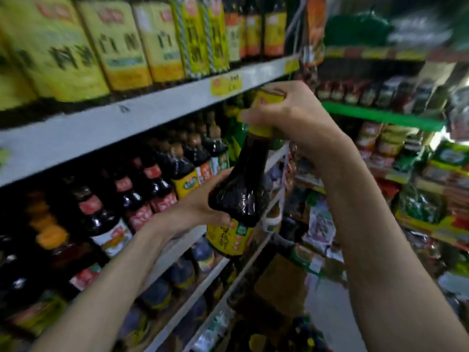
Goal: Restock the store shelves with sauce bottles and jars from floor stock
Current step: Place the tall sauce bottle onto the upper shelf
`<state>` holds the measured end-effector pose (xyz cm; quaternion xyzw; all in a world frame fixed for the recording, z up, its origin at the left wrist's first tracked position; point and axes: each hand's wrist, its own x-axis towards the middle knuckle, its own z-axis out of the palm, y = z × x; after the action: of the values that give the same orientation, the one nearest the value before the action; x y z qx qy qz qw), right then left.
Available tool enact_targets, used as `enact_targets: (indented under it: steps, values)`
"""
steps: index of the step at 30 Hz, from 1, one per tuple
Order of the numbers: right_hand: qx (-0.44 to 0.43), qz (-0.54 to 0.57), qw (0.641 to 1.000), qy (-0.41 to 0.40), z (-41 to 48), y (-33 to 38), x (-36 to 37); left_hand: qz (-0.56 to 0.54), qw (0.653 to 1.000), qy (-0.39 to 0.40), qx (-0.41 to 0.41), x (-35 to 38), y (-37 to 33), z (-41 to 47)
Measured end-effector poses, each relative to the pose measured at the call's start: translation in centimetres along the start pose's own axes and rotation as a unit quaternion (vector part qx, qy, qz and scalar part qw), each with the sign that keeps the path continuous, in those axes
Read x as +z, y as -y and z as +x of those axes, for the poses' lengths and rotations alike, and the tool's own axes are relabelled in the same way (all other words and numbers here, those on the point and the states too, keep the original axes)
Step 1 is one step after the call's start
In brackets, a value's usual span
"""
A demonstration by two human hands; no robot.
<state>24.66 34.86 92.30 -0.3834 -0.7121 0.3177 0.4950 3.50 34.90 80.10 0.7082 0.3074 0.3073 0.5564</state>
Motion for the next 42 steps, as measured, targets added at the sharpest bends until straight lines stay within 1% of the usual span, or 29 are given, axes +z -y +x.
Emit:
enact_targets:
  steps: [3, 5, 7, 9, 11, 12, 14, 16, 18, 20, 24, 26, 30, 35, 39, 42]
  values:
    - [-0.018, 0.041, 0.999, 0.018, 2.4, 2.9, 0.0, -0.100, 0.995, -0.019, 0.023, -0.2, -1.4, -1.4]
    - [-0.007, 0.056, 0.998, 0.035, 3.7, 4.2, 0.1, -0.140, 0.988, -0.056, 0.032, 0.6, -2.1, -2.0]
    - [0.005, 0.060, 0.998, 0.035, 4.8, 5.1, 0.2, -0.157, 0.978, -0.127, 0.047, 1.7, -2.8, -2.3]
    - [0.001, 0.054, 0.999, 0.005, 5.6, 5.5, 0.5, -0.148, 0.966, -0.209, 0.046, 2.5, -4.1, -2.3]
    - [-0.009, 0.051, 0.998, -0.025, 6.2, 5.6, 1.4, -0.093, 0.957, -0.268, 0.064, 2.6, -5.6, -2.3]
    - [-0.010, 0.071, 0.997, -0.028, 6.4, 5.5, 2.1, -0.056, 0.953, -0.285, 0.082, 2.4, -6.6, -2.3]
    - [0.001, 0.155, 0.988, -0.011, 6.4, 5.8, 4.0, 0.004, 0.942, -0.318, 0.110, 2.0, -8.7, -2.7]
    - [0.020, 0.240, 0.970, 0.019, 6.3, 6.8, 5.9, 0.049, 0.924, -0.362, 0.115, 1.6, -10.2, -3.0]
    - [0.020, 0.276, 0.960, 0.043, 6.9, 8.1, 7.2, 0.089, 0.903, -0.403, 0.115, 1.0, -11.3, -3.8]
    - [0.015, 0.303, 0.950, 0.076, 8.0, 9.4, 8.5, 0.163, 0.871, -0.453, 0.102, 0.5, -12.4, -5.1]
    - [-0.014, 0.358, 0.927, 0.113, 8.6, 11.8, 12.2, 0.298, 0.786, -0.539, 0.058, 0.2, -14.1, -8.5]
    - [-0.025, 0.384, 0.915, 0.117, 8.4, 12.7, 14.1, 0.326, 0.764, -0.556, 0.042, 0.0, -14.5, -10.3]
    - [-0.039, 0.392, 0.909, 0.134, 7.6, 14.8, 17.4, 0.283, 0.767, -0.574, 0.041, -0.8, -15.1, -13.7]
    - [-0.042, 0.397, 0.903, 0.157, 6.2, 19.0, 21.5, 0.271, 0.747, -0.605, 0.048, -2.0, -16.4, -18.8]
    - [-0.077, 0.397, 0.900, 0.161, 5.4, 22.4, 24.1, 0.252, 0.756, -0.599, 0.077, -4.0, -17.9, -23.0]
    - [-0.086, 0.405, 0.895, 0.165, 4.6, 25.1, 26.1, 0.247, 0.771, -0.580, 0.089, -5.7, -18.9, -26.1]
